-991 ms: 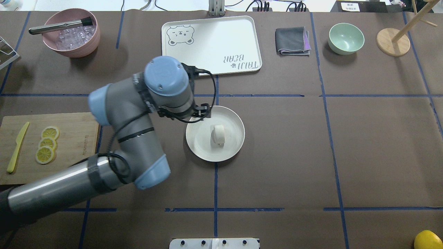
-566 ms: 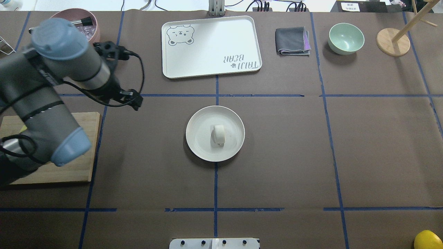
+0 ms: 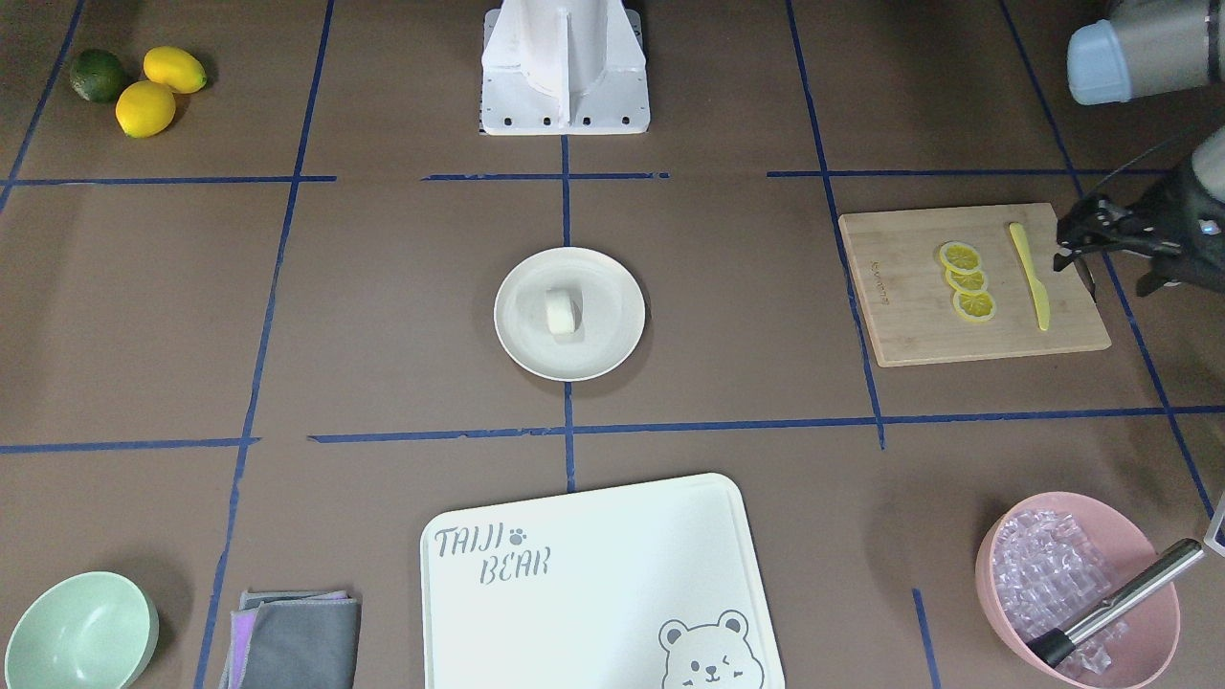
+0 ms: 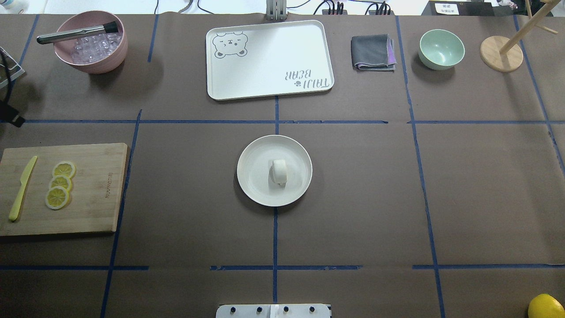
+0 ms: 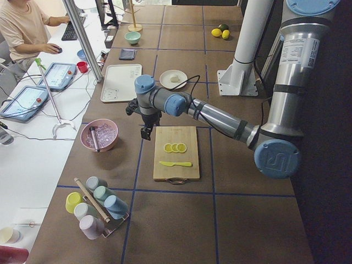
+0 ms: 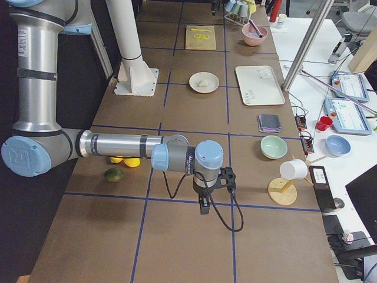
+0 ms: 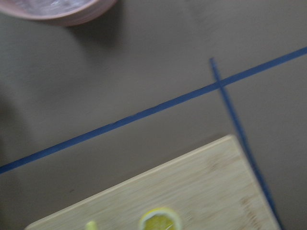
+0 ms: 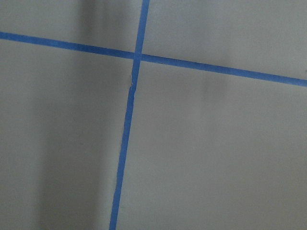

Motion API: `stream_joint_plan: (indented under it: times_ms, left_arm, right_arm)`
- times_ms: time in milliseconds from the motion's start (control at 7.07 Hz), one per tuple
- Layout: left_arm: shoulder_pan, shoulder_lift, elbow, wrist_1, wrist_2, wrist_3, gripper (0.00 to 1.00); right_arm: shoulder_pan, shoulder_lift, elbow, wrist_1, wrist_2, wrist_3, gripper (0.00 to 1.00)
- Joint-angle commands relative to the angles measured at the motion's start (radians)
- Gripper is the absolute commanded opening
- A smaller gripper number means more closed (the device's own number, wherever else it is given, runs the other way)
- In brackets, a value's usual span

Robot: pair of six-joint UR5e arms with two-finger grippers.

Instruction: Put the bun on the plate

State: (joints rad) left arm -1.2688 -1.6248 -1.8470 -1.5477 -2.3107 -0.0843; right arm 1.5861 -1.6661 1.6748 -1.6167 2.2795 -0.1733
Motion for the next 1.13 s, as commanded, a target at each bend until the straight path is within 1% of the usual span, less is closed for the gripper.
stream_joint_plan:
  times_ms: [0,142,283,425,566,991]
  left_arm:
    - [-0.191,0.108,0.123,-0.033,-0.013,0.058,1.0]
    - [-0.248,0.127,0.212,-0.133,-0.015,0.158,1.0]
    - [-0.282,0.129,0.268,-0.152,-0.033,0.166,1.0]
    - [-0.32,0.129,0.284,-0.15,-0.086,0.163,1.0]
    - [-0.342,0.129,0.287,-0.152,-0.11,0.164,1.0]
    - [-0.342,0.138,0.281,-0.161,-0.088,0.164,1.0]
  right_arm:
    - [0.0,0.0,-0.003,0.0,0.0,0.0,1.0]
    - [0.0,0.0,-0.003,0.0,0.001,0.0,1.0]
    - [0.0,0.0,-0.001,0.0,0.002,0.0,1.0]
    - [0.0,0.0,-0.001,0.0,0.002,0.0,1.0]
    - [0.0,0.0,0.0,0.0,0.002,0.0,1.0]
    - [0.0,0.0,0.003,0.0,0.002,0.0,1.0]
